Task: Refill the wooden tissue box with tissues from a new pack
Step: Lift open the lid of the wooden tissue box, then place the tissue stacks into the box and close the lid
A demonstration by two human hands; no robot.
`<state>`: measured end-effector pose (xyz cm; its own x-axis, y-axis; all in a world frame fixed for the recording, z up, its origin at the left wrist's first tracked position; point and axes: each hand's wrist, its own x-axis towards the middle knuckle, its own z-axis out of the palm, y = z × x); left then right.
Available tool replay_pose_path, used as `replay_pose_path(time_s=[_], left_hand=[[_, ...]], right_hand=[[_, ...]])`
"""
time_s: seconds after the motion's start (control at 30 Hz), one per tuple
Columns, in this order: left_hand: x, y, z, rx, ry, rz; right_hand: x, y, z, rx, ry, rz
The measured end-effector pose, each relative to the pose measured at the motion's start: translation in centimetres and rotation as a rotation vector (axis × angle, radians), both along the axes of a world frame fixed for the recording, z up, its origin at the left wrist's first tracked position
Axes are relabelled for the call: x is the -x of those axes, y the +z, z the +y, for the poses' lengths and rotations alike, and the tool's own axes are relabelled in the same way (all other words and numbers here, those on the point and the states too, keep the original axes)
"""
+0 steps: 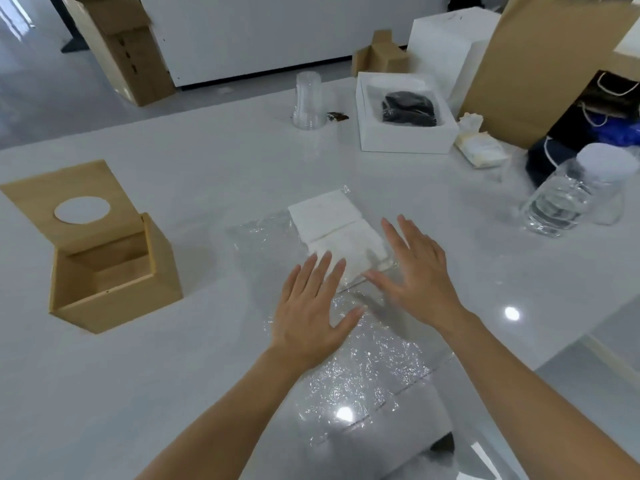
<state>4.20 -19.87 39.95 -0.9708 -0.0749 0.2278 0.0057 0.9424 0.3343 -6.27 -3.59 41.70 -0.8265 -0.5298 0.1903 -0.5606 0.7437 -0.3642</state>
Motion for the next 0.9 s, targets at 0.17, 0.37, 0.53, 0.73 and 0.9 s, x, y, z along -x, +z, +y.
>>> replay_pose_path(time_s=[0.17, 0.37, 0.53, 0.73, 0.9], left_hand=[[-1.2, -2.2, 2.5, 0.086, -0.196, -0.100], [-1.8, -4.0, 2.7, 0.232, -0.291, -0.231], [-1.7, -3.7, 2.9, 0.186, -0.299, -0.286], [-0.9, -2.7, 2.7, 0.035, -0.295, -0.350], [0.7, -0.2, 2.8, -0.187, -0.177, -0.325]], right_hand=[[0.0, -1.0, 1.3, 0.000, -0.007, -0.010], [-0.2, -1.7, 2.1, 0.001, -0.008, -0.042], [-0.4, -1.9, 2.4, 0.005, 0.007, -0.061], [-0.8, -1.4, 2.9, 0.107, 0.011, -0.035], [-2.1, -0.5, 2.7, 0.370, -0.052, 0.111]])
